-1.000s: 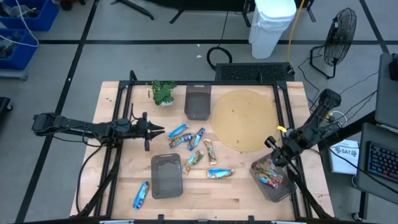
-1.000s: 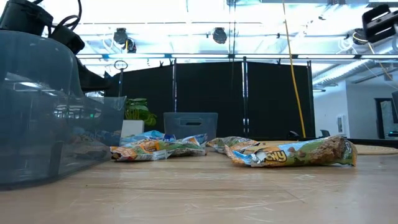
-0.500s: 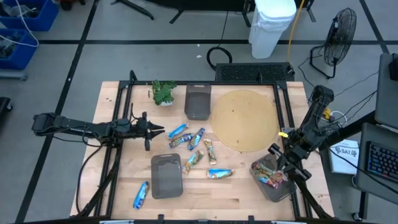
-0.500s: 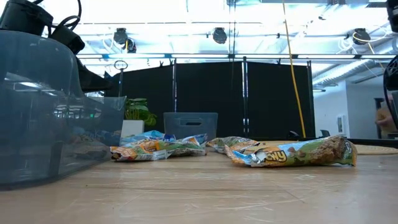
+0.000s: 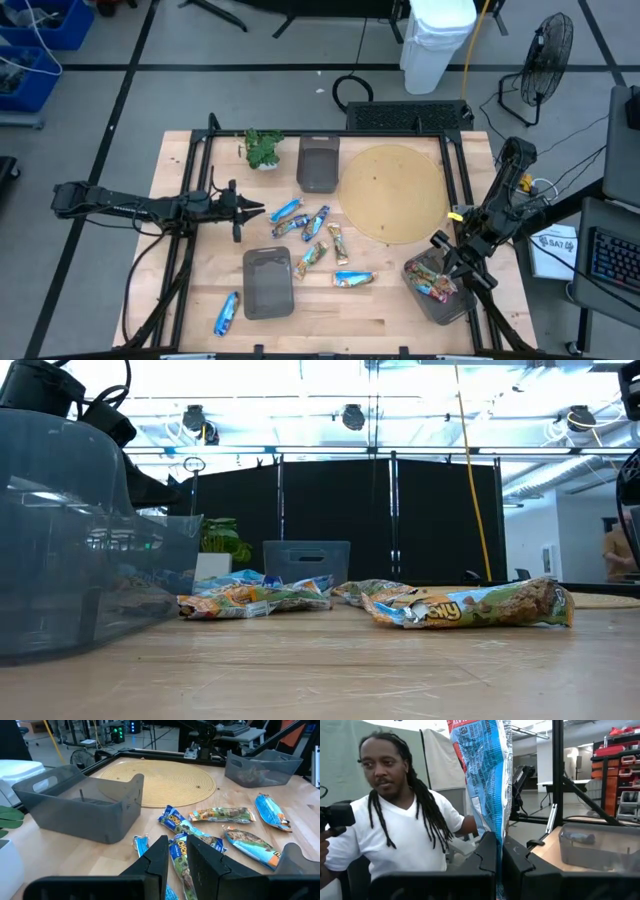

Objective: Pick and place Granola Bars by type
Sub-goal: Put the red granola bar into the bottom right black bin

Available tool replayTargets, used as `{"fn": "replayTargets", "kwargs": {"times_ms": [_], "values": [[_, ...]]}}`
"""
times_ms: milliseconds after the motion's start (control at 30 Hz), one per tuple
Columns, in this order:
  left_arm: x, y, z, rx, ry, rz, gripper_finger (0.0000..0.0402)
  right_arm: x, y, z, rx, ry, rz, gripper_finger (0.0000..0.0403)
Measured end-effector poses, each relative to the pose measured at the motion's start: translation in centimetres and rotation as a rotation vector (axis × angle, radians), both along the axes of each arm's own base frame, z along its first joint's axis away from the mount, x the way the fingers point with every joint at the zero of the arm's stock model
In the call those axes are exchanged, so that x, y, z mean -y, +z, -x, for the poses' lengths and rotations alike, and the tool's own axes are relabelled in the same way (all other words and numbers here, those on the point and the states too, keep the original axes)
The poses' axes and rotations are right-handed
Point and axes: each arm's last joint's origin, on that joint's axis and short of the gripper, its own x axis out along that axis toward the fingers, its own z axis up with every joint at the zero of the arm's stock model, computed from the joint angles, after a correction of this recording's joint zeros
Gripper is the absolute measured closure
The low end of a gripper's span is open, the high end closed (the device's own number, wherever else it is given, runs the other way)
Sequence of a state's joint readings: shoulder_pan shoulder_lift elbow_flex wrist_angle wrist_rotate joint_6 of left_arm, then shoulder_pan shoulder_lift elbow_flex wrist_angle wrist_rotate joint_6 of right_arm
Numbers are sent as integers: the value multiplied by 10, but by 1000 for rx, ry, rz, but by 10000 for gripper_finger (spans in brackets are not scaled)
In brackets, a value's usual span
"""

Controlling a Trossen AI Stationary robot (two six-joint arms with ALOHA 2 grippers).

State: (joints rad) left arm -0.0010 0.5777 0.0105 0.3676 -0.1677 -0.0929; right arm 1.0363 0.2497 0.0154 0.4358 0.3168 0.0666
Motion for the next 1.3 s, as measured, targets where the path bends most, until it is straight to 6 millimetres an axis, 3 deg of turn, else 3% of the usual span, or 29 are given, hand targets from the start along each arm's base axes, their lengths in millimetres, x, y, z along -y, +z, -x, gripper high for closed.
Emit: {"fn": "replayTargets", "kwargs": {"times_ms": [500, 967, 1300], "values": [[0, 0, 0, -1, -1, -9, 327, 1, -6, -4, -217, -124, -139, 403], [0, 0, 0, -8, -3, -19, 327, -17, 56, -17, -599, -250, -210, 403], [0, -1, 0, -10, 13, -22, 327, -30, 74, -26, -881, -409, -296, 403]]}}
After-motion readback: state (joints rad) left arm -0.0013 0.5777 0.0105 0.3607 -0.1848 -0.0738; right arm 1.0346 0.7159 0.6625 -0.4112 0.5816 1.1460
